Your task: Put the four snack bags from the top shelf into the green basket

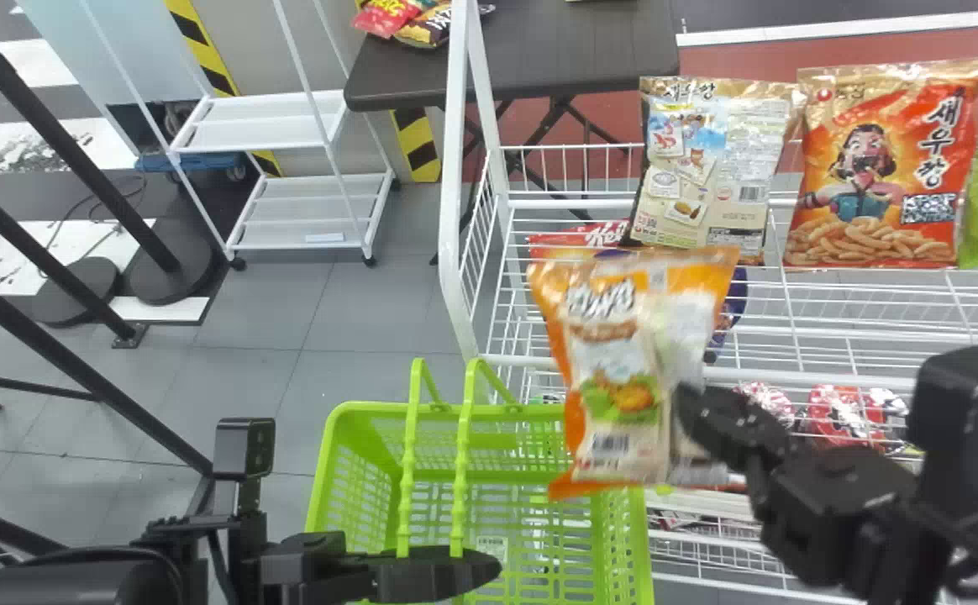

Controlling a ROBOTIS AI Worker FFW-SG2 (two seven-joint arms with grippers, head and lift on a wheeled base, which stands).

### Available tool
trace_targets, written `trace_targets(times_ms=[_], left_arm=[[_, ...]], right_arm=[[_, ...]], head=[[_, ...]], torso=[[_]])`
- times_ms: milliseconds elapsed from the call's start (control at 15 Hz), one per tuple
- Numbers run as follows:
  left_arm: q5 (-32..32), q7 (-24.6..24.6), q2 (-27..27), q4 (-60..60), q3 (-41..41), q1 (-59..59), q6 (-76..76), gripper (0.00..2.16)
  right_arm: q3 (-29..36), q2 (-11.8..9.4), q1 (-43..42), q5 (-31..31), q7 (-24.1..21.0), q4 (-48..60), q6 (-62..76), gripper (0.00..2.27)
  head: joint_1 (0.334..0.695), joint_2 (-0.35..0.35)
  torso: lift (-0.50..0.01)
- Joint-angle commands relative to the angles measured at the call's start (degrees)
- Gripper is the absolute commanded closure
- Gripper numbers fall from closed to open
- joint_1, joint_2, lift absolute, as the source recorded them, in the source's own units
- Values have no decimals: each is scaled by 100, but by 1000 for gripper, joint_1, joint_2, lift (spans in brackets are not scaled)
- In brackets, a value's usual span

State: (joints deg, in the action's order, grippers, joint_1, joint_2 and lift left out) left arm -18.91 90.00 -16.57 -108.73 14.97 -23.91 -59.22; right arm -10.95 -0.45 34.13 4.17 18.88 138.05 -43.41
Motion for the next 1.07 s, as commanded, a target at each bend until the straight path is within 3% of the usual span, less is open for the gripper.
trace_targets(times_ms=[0, 267, 600, 667, 733, 800, 867, 1000], left_arm=[[1, 57, 4, -26, -21, 0, -51, 2145], [1, 57, 13, -78, -56, -8, -86, 2145], [1, 57, 13, -149, -91, -35, -86, 2145], [1, 57, 13, -149, -91, -35, -86, 2145], [1, 57, 13, -149, -100, -44, -86, 2145], [1, 57, 13, -149, -109, -44, -86, 2145], [1, 57, 4, -166, -109, -44, -86, 2145], [1, 57, -13, -193, -100, -70, -86, 2145]], right_arm=[[-408, -52, -38, -92, -7, -305, -172, 2246], [-1199, -43, -583, -232, -192, -1113, -524, 2246], [-2324, -8, -1515, -522, -755, -2669, -629, 2233], [-2500, 1, -1682, -513, -781, -2880, -665, 2121], [-2649, 9, -1805, -443, -781, -3056, -665, 1858], [-2728, 18, -1866, -443, -781, -3117, -717, 1031], [-2754, 18, -1857, -452, -781, -3082, -823, 12], [-2579, -61, -1647, -461, -781, -2660, -928, -1]], head=[[695, 242], [695, 350], [695, 350], [695, 350], [695, 350], [695, 350], [695, 350], [695, 350]], torso=[[0], [0], [0], [0], [0], [0], [0], [0]])
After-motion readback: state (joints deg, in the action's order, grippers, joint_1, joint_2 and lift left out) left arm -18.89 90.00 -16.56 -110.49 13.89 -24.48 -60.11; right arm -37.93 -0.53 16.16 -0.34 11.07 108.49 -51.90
